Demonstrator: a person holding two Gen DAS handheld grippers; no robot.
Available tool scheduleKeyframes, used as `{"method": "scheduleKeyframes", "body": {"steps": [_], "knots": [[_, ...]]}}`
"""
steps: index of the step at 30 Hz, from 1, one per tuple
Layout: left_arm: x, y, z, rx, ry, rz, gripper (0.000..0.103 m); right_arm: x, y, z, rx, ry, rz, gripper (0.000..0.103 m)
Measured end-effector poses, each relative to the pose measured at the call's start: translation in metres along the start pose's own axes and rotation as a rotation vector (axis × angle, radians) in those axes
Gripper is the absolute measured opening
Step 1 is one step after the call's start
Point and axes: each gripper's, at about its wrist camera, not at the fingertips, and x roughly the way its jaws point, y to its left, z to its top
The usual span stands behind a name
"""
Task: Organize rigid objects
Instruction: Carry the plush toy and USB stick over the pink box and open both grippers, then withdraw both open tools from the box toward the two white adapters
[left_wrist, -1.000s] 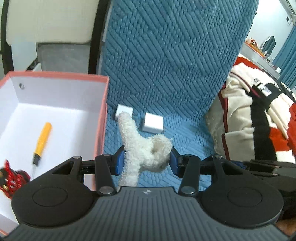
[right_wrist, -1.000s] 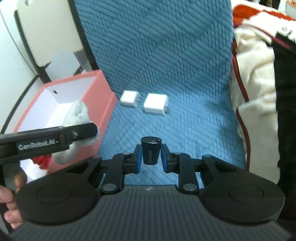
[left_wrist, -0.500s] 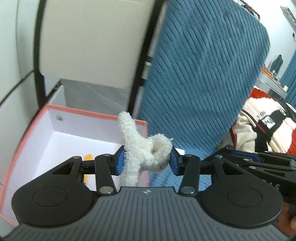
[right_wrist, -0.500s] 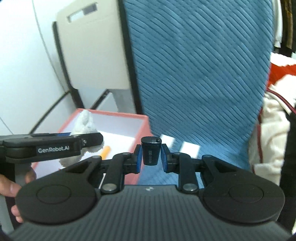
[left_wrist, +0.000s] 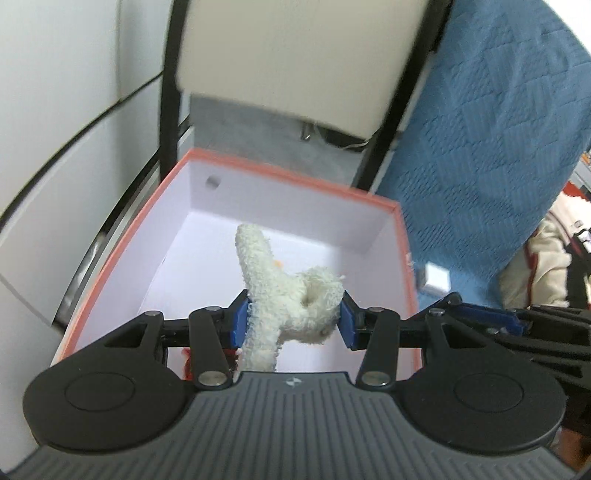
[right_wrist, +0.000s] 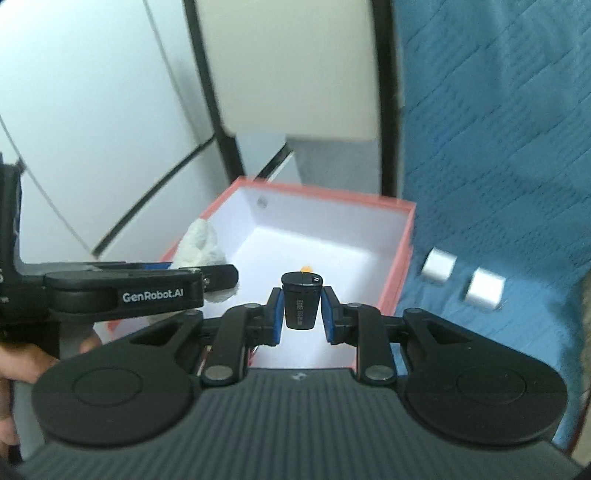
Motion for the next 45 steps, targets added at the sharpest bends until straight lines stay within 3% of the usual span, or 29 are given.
{"method": "scheduleKeyframes", "body": {"steps": [10,20,31,45], "knots": [[0.020,0.042,-0.039,-0.065,0.096,0.007,0.054,0.039,0.017,-0.041,-0.006,0.111,-0.007,0.025],[0.027,0.040,-0.045,-0.056,0.118,0.032,0.059,0.047,0.015,-0.050,-0.007,0.136,-0.008,0.027],[-0.021,0.021,-0.027,-0.051,-0.027,-0.009,0.062,0.006,0.001,-0.036,0.020,0.012,-0.014,0.027],[-0.064,-0.046,-0.028,0.045,-0.156,-0.086,0.065,-0.057,-0.028,-0.041,0.006,-0.138,-0.068,0.028]]}}
